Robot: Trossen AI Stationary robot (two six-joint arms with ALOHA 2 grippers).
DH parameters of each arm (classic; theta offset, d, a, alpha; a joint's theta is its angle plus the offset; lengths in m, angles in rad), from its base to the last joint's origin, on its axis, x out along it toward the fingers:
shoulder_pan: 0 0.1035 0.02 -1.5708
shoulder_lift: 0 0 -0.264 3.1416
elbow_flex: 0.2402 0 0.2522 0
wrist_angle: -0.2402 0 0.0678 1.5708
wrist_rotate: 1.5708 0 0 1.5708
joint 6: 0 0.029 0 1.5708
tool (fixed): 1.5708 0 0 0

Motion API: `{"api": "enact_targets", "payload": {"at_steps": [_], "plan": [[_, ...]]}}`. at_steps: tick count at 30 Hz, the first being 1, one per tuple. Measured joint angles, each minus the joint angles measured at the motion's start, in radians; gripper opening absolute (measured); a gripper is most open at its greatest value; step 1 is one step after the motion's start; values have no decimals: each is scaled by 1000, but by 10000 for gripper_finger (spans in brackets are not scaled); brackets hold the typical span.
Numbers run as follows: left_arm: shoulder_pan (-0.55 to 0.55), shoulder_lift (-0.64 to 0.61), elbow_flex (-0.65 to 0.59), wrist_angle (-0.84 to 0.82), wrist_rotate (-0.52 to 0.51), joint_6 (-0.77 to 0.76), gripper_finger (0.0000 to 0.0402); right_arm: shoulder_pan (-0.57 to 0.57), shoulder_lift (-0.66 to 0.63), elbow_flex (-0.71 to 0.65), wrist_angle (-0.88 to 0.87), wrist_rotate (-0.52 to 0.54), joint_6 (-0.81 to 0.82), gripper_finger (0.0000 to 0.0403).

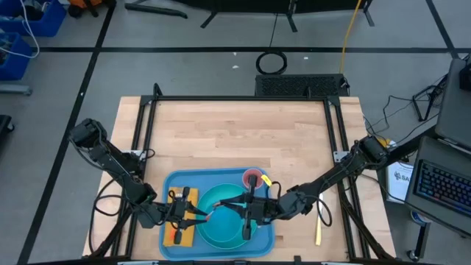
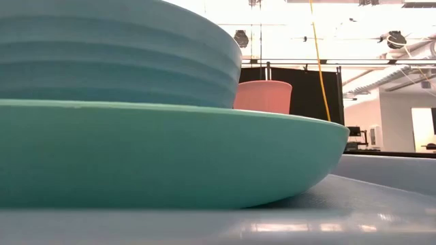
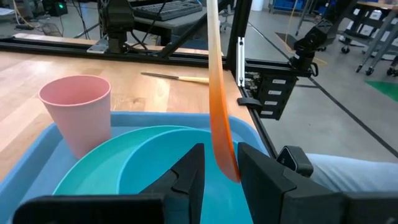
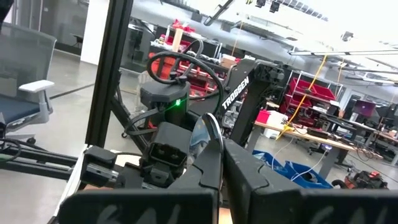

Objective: Set up tray
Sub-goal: Put the orange spoon on the yellow table napkin to the right of the orange fork

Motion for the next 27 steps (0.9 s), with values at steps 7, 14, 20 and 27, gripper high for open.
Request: {"api": "enact_targets", "payload": {"at_steps": [7,14,20,27], "plan": [[7,0,0,0,3,-1,99,-4,0,0,7,-35,1,0],[14,0,0,-1,7,-10,97,-11,34,0,56,-46,-4,0],[14,0,0,-22,6,-41,38,-18,34,0,47,-28,2,0],[15,0,0,-27,-1,-44,14,-18,34,0,49,-25,2,0]]}}
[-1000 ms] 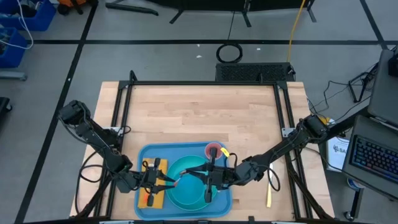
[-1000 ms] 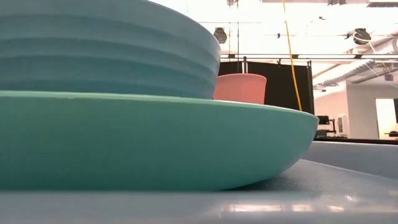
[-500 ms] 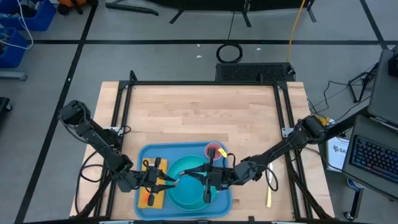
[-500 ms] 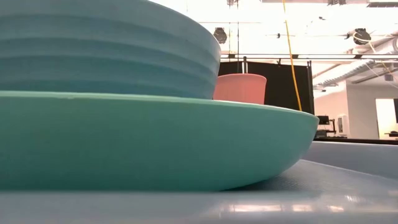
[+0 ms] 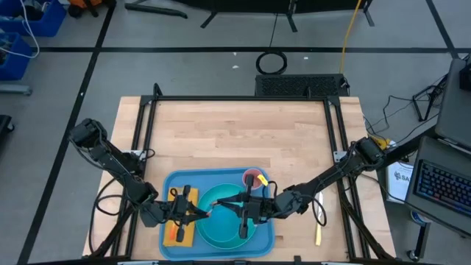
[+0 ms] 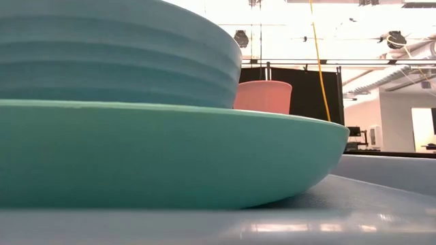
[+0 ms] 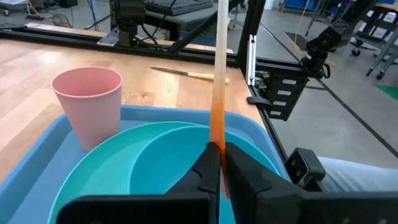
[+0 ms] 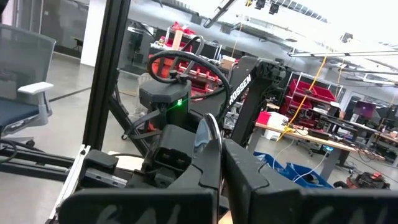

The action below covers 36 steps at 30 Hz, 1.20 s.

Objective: Set up tray
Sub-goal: Put the orange spoon on the yellow table napkin to the right of the orange fork

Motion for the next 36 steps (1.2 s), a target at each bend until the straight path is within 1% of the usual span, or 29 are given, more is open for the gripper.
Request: {"api": "enact_targets", "payload": {"at_steps": [7,13,24,32,36], "plan": [[-13,0,0,4,-3,24,6,2,0,0,-7,-2,0,1],[-29,0,0,5,-8,34,5,4,0,0,-13,-19,-2,24],[-72,0,0,6,-87,41,4,22,0,0,-20,2,-32,73],[-101,0,0,38,-111,61,4,23,0,0,-21,1,-55,96],[-119,0,0,39,-167,60,4,22,0,0,-21,3,-56,105]]}}
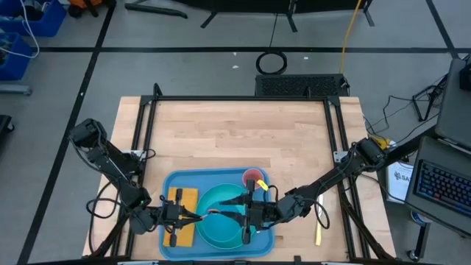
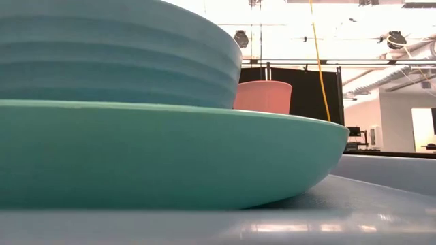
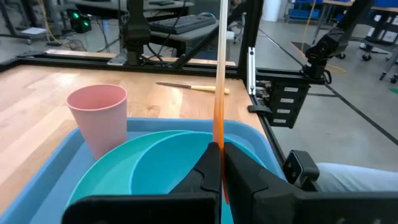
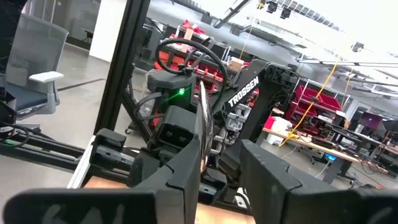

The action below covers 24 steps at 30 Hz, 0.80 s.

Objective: Set up tray
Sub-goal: Put the orange spoon on the yellow table napkin to the right of the orange fork

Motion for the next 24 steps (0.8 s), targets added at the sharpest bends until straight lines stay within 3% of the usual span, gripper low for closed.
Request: {"api": "enact_targets", "payload": {"at_steps": [11,24], "plan": [[-72,0,0,4,-122,-30,2,19,0,0,-61,87,-2,106],[-222,0,0,-27,-292,-270,2,29,0,0,-68,84,-2,103]]}}
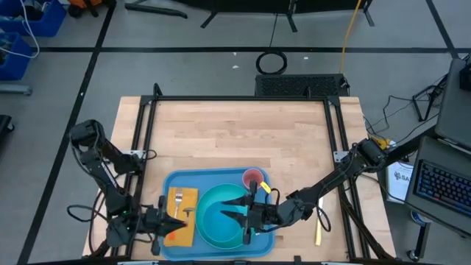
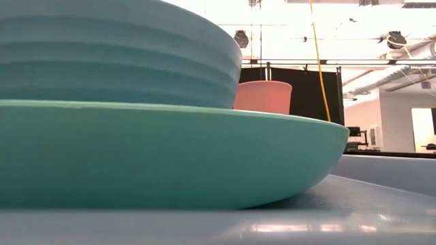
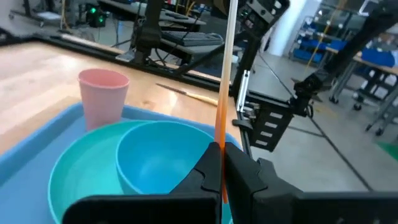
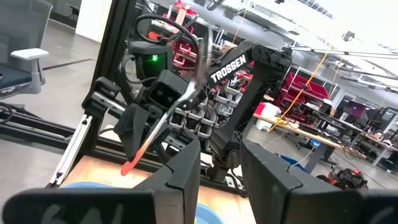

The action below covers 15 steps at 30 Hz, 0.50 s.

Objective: Set up tray
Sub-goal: Put the orange spoon on the yellow table napkin to the right of the orange fork

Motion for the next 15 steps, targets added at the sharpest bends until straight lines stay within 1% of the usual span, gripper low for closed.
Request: {"api": "enact_targets", "payload": {"at_steps": [8,15], "plan": [[-62,11,0,-123,-67,-313,2,0,0,0,0,-3,-1,103],[-87,77,0,-136,-106,-493,2,-6,0,0,3,-5,-24,96]]}}
